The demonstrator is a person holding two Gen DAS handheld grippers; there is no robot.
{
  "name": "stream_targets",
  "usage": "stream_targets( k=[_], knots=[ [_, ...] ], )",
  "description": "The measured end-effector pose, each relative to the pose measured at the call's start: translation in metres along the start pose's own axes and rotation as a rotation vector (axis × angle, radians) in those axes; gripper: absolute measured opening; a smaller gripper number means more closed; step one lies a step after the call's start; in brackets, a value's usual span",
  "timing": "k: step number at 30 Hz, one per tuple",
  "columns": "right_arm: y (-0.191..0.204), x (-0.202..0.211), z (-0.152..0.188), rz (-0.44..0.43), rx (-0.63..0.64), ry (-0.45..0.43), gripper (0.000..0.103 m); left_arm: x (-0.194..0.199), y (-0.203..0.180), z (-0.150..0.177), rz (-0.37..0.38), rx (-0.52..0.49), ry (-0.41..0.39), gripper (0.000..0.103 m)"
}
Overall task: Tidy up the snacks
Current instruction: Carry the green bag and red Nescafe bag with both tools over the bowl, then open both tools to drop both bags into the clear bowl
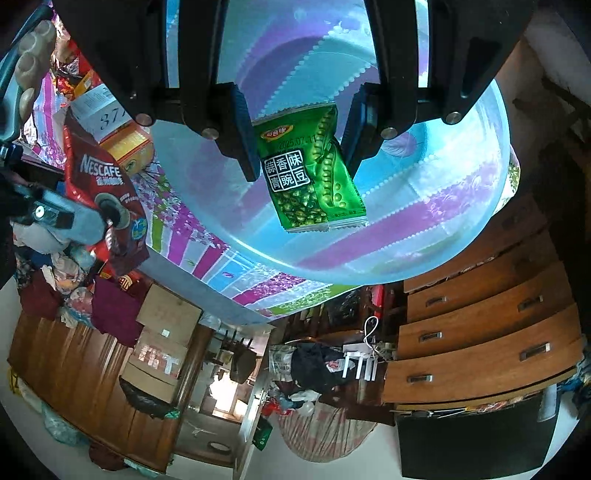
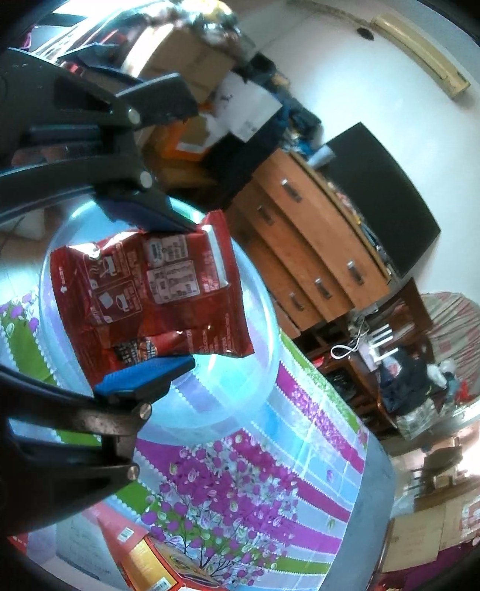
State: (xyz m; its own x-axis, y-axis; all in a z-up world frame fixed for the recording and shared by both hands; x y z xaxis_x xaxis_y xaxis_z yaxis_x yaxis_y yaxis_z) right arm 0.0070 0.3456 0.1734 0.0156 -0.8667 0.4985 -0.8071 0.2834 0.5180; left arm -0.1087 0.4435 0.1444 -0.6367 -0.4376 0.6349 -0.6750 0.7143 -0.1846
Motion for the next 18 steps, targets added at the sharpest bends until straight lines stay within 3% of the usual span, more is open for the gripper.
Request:
stream_targets(
  k=[16,18],
  knots=[
    [-0.005,-0.028,0.008,0.034,0.009,0.050,0.067,-0.010,0.016,0.008,-0.007,0.020,0.032,0.045],
    [-0.007,-0.033,0.009,0.028,-0.002,0.058,0.069,-0.012,0.019,0.009,-0.011,0.030,0.038,0.049]
  ],
)
Point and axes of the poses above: each gripper's, at about its wrist camera, not at the fingertips, and x roughly against the way its jaws point, y to its left, z to its underside, the point moved 9 cm from there along -x, roughly the way its jaws point, and after that the axes turned 5 degrees about -z, right-handed, at the moved point
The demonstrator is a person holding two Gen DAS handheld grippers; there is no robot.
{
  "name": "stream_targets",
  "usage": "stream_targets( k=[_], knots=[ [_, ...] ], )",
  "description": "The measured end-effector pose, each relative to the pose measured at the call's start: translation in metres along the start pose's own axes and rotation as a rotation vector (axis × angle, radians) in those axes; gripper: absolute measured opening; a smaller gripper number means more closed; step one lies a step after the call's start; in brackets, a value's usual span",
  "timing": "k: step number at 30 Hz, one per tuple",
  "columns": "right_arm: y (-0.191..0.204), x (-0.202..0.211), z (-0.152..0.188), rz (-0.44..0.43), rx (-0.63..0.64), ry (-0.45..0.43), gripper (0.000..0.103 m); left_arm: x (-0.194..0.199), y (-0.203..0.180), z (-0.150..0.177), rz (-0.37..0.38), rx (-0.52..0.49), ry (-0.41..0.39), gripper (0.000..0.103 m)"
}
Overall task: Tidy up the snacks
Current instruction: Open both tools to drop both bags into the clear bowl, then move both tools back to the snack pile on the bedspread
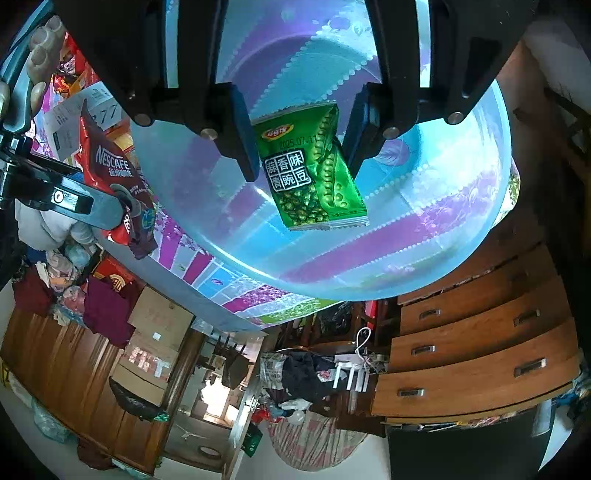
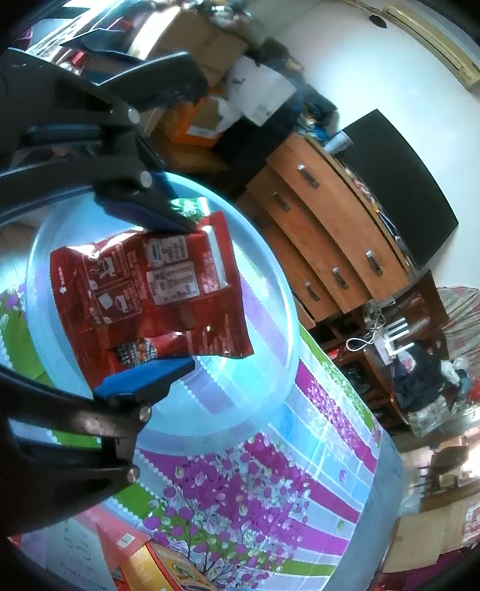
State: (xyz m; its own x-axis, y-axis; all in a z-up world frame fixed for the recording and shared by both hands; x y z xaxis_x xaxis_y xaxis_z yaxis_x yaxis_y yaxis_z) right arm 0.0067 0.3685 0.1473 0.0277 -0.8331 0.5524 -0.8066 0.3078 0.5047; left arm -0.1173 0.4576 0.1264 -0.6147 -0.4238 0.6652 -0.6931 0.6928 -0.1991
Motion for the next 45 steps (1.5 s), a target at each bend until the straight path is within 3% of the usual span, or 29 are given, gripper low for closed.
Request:
stream_targets(
  k=[3,5,8,16,25,31,33,36,41,45],
  knots=[
    [-0.003,-0.007,0.002,-0.009,-0.018,0.019,0.071,-0.001,0.005,0.001,-0.002,0.015,0.003,0.064],
    [-0.005,-0.009,0.002,-0.003,-0.029,0.025,0.074,-0.003,0.008,0.002,-0.001,0.024,0.007,0.068],
    [-0.006,-0.009,0.001,0.001,-0.033,0.013,0.081,-0.004,0.012,0.002,-0.002,0.034,0.011,0.069],
    [-0.004,0.003,-0.001,-0.004,-0.034,-0.023,0.081,-0.004,0.020,0.002,0.005,0.082,0.007,0.070],
    [0.005,0.059,0.026,0.053,0.063,-0.127,0.081,0.023,0.018,-0.010,0.053,0.102,-0.075,0.070],
    [-0.013,0.109,0.077,0.157,0.084,-0.167,0.085,0.052,0.002,-0.013,0.113,0.093,-0.139,0.071],
    [-0.025,0.125,0.100,0.190,0.061,-0.174,0.085,0.061,-0.004,-0.013,0.116,0.102,-0.168,0.086],
    [-0.045,0.151,0.140,0.234,0.000,-0.173,0.085,0.078,-0.018,-0.012,0.128,0.096,-0.225,0.086],
    [-0.089,0.192,0.223,0.330,-0.136,-0.136,0.085,0.103,-0.079,0.002,0.241,-0.002,-0.204,0.086],
    [-0.117,0.227,0.282,0.378,-0.258,-0.140,0.085,0.129,-0.157,0.034,0.379,-0.180,-0.184,0.086]
  ],
)
Point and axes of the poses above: each gripper's, at about its wrist camera, not at the fingertips, and x roughly against the way its jaws point, y to its left, z to its underside, the point moved 9 cm from there along -x, roughly the way its jaws point, and after that the axes turned 5 degrees about -z, right-handed, at the moved point
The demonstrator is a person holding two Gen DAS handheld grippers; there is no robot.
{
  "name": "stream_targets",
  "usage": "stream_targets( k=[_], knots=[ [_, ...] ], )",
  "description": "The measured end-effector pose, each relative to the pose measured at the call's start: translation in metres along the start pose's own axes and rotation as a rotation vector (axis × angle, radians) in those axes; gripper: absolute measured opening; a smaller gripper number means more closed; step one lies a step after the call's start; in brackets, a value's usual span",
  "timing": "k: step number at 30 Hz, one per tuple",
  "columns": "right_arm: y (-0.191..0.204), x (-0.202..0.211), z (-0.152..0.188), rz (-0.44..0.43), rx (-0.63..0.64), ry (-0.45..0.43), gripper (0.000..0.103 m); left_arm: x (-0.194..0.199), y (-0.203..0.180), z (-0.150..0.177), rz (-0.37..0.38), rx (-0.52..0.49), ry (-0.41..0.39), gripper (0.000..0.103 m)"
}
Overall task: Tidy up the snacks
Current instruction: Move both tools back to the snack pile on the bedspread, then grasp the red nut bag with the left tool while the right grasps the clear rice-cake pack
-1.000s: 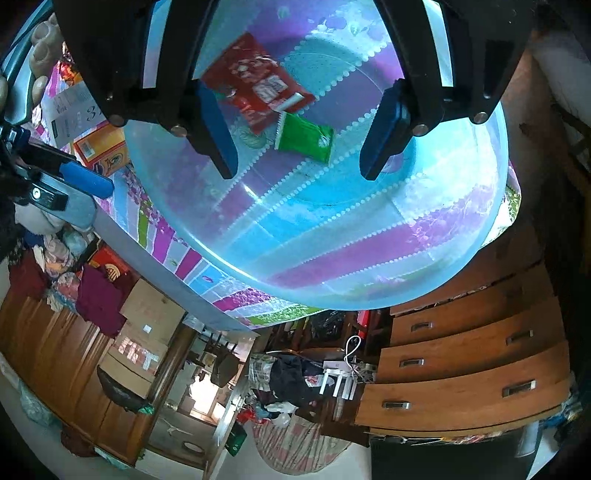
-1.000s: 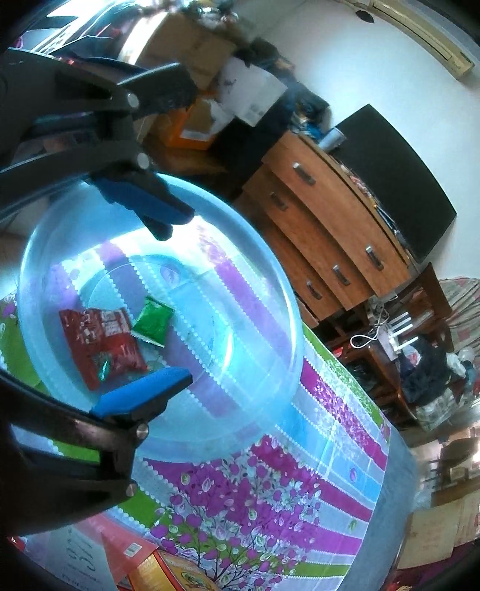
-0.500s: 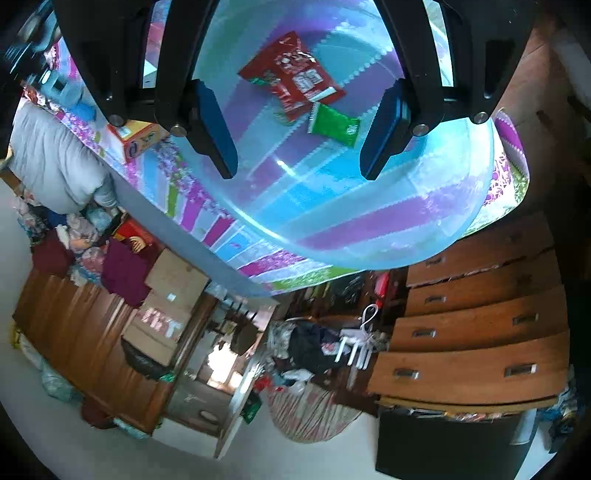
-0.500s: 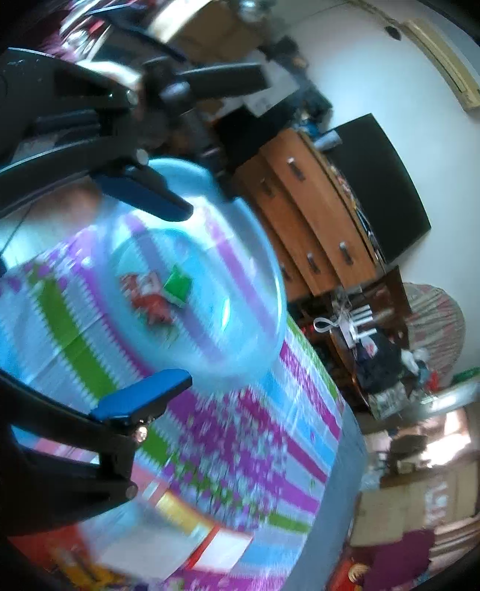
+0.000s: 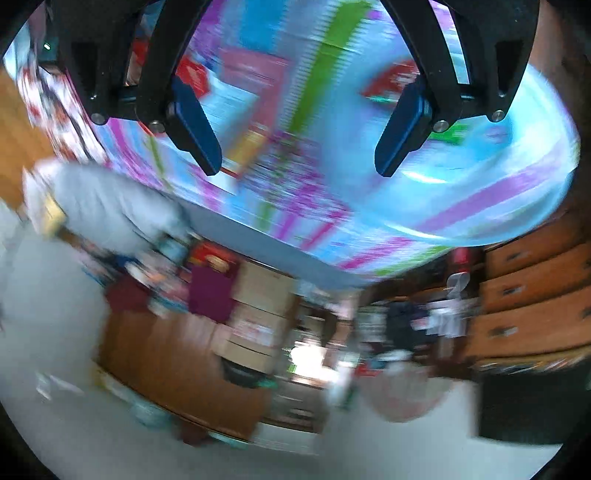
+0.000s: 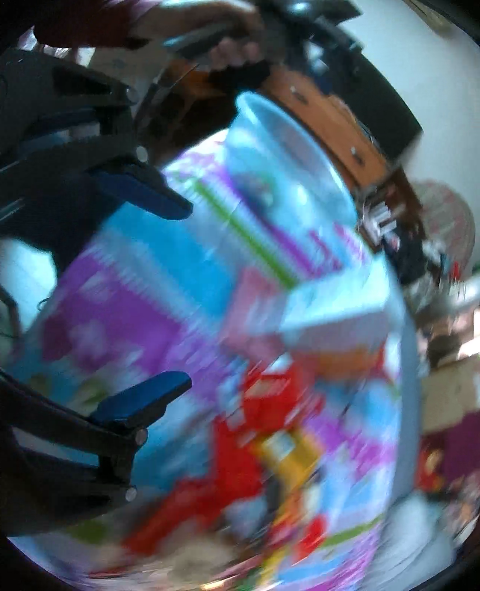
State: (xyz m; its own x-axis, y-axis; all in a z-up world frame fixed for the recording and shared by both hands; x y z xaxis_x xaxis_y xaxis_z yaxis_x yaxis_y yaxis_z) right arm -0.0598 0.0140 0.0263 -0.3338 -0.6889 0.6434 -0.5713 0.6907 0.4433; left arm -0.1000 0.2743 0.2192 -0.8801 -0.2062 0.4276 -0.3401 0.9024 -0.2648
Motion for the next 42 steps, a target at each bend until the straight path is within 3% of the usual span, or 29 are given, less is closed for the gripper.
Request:
stream_targets(
  k=[3,5,7,10,17,22,26,32,36,42],
  knots=[
    [-0.028,0.016,0.028,0.026,-0.056,0.010,0.085,-0.007,-0.076,0.035,0.180,-0.095,0.085,0.086],
    [-0.047,0.028,0.043,0.041,-0.093,0.007,0.085,-0.020,-0.104,0.062,0.245,-0.089,0.168,0.086],
    [-0.062,0.038,0.053,0.045,-0.123,-0.002,0.085,-0.043,-0.125,0.097,0.259,-0.060,0.270,0.086],
    [-0.083,0.049,0.062,0.049,-0.159,-0.019,0.085,-0.088,-0.150,0.150,0.180,-0.065,0.371,0.086],
    [-0.111,0.065,0.066,0.042,-0.193,-0.044,0.085,-0.157,-0.195,0.200,-0.009,-0.246,0.332,0.086],
    [-0.122,0.063,0.070,0.019,-0.226,-0.048,0.085,-0.184,-0.203,0.199,-0.067,-0.281,0.312,0.086],
    [-0.127,0.059,0.072,0.004,-0.242,-0.047,0.085,-0.209,-0.194,0.209,-0.134,-0.284,0.367,0.086],
    [-0.126,0.055,0.069,-0.006,-0.243,-0.051,0.085,-0.221,-0.189,0.225,-0.120,-0.298,0.409,0.086],
    [-0.124,0.058,0.067,0.010,-0.216,-0.057,0.085,-0.214,-0.194,0.225,-0.064,-0.298,0.423,0.075],
    [-0.120,0.067,0.050,0.050,-0.114,-0.060,0.085,-0.165,-0.200,0.220,0.036,-0.339,0.397,0.075]
  ],
)
Point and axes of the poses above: each gripper's, at about its wrist camera, not at the fingertips, and x roughly against the way its jaws point, y to its left, z to its underside, the point moved 9 cm from there along -x, roughly the way its jaws point, and after that the axes turned 5 degrees about -z, right-handed, at the moved point
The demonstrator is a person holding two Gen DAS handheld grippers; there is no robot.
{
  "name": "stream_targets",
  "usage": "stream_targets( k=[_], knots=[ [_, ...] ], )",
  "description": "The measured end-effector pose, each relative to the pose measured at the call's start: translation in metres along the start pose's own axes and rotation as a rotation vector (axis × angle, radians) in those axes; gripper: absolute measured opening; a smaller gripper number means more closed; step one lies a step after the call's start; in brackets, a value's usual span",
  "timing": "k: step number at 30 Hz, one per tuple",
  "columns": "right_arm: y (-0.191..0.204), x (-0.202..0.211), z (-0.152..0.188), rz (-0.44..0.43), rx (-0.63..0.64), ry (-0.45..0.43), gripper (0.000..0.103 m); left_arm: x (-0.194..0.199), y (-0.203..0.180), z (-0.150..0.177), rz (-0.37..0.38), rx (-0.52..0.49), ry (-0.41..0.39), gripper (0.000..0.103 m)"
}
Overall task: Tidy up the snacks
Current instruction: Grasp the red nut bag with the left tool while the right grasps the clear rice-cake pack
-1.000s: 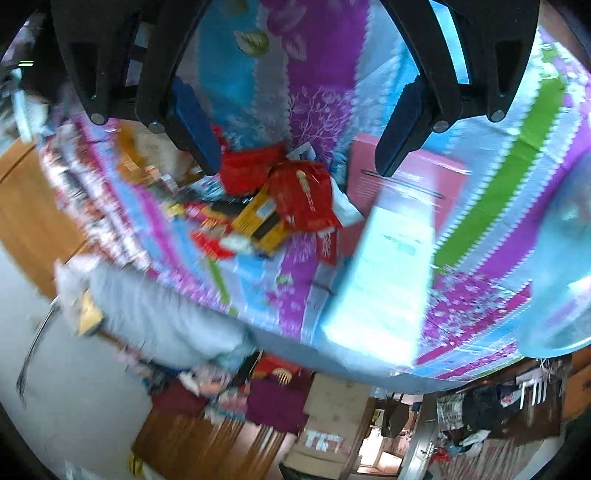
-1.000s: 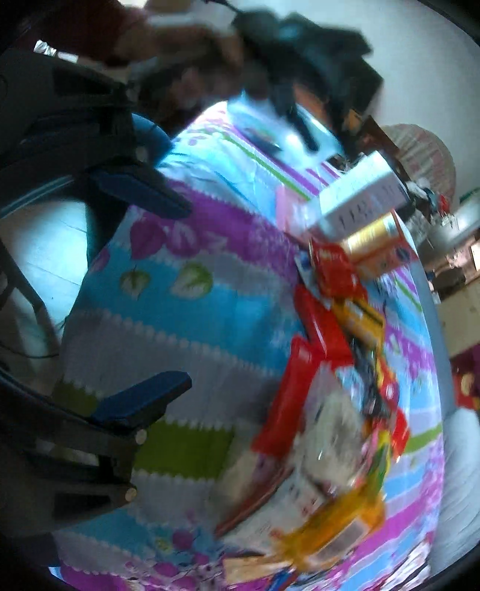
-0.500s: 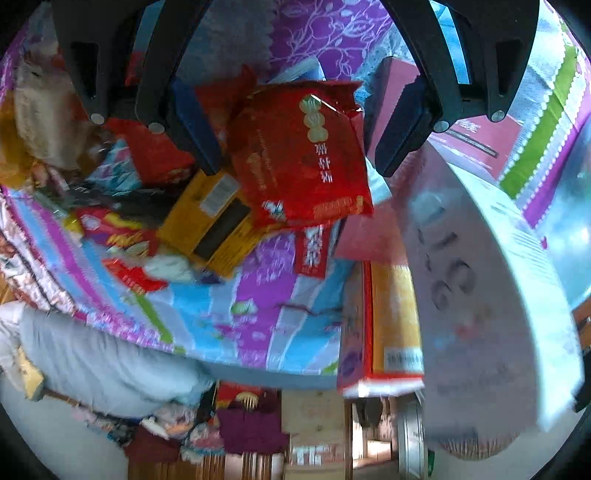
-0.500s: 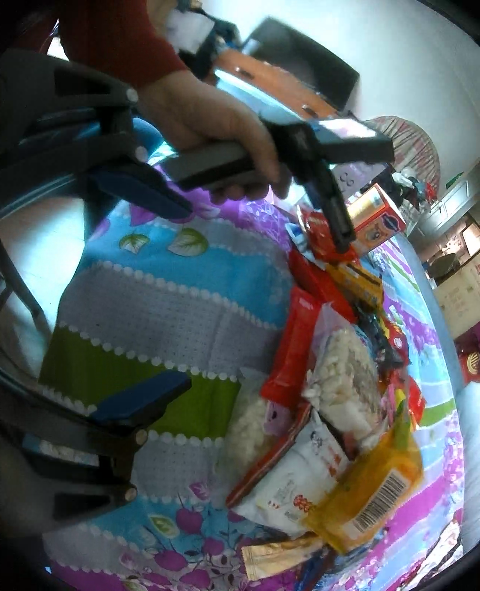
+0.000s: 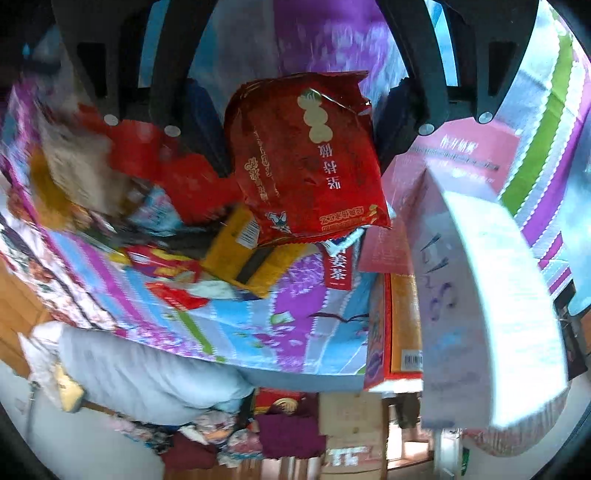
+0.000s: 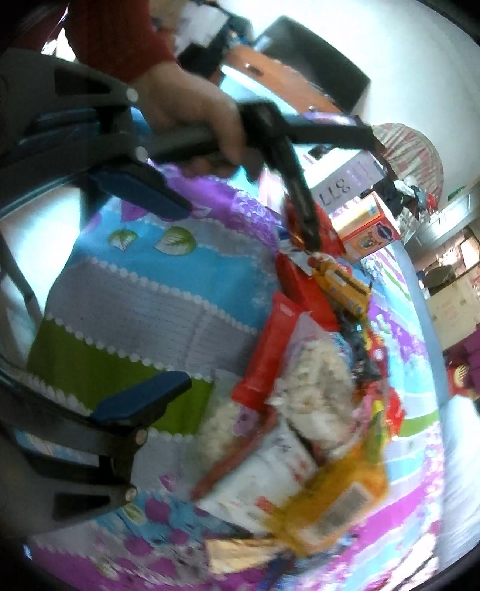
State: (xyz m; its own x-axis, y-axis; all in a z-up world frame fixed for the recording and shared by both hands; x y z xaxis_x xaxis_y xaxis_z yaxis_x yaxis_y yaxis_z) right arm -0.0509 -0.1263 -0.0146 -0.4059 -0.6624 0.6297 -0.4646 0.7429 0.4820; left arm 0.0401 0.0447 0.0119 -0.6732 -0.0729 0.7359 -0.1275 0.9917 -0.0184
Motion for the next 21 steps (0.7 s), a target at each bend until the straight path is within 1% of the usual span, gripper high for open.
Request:
stream_targets(
  k=[2,4,6,9,10,12,13,14,15,17,19,20,21],
  knots=[
    [0.000,0.000,-0.010,0.019,0.066,0.014,0.085,0.018,-0.001,0.006,0.014,-0.017,-0.016,0.075],
    [-0.004,-0.002,-0.026,0.055,0.157,0.032,0.085,0.034,-0.001,0.011,0.034,-0.011,-0.026,0.075],
    [-0.010,-0.007,-0.040,0.066,0.207,0.063,0.085,0.047,0.001,0.012,0.052,0.000,-0.036,0.075],
    [-0.018,-0.013,-0.069,0.102,0.286,0.094,0.085,0.056,0.004,0.013,0.074,0.024,-0.036,0.075],
    [-0.019,-0.016,-0.077,0.094,0.299,0.113,0.085,0.057,0.006,0.012,0.077,0.035,-0.036,0.075],
    [-0.018,-0.021,-0.092,0.048,0.297,0.150,0.086,0.059,0.010,0.013,0.077,0.054,-0.032,0.075],
    [-0.022,-0.024,-0.094,0.056,0.288,0.170,0.089,0.057,0.013,0.014,0.080,0.073,-0.019,0.075],
    [-0.033,-0.029,-0.096,0.105,0.256,0.194,0.092,0.057,0.015,0.015,0.082,0.083,-0.014,0.075],
    [-0.042,-0.031,-0.098,0.141,0.218,0.194,0.092,0.058,0.017,0.016,0.085,0.094,-0.014,0.075],
    [-0.055,-0.036,-0.096,0.170,0.116,0.192,0.092,0.058,0.015,0.017,0.093,0.099,-0.013,0.075],
    [-0.060,-0.038,-0.095,0.229,0.089,0.161,0.092,0.057,0.012,0.018,0.101,0.100,-0.014,0.075],
    [-0.060,-0.041,-0.092,0.255,0.071,0.149,0.095,0.057,0.010,0.018,0.105,0.101,-0.012,0.075],
    [-0.059,-0.042,-0.090,0.258,0.049,0.141,0.098,0.055,0.009,0.018,0.110,0.104,-0.009,0.075]
  ],
)
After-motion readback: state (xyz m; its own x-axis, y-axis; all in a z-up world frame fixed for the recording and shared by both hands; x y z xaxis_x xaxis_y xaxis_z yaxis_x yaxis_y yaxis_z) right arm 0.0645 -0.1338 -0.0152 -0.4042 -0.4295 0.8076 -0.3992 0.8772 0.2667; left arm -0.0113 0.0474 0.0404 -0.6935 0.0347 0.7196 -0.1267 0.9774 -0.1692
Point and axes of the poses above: each gripper's, at about its wrist camera, not at the fingertips, and x roughly against the way its jaws point, y to its left, z to its underside, the point moved 9 cm from there along -x, roughly the way its jaws point, and after that the axes turned 5 degrees about -z, right-handed, at the moved point
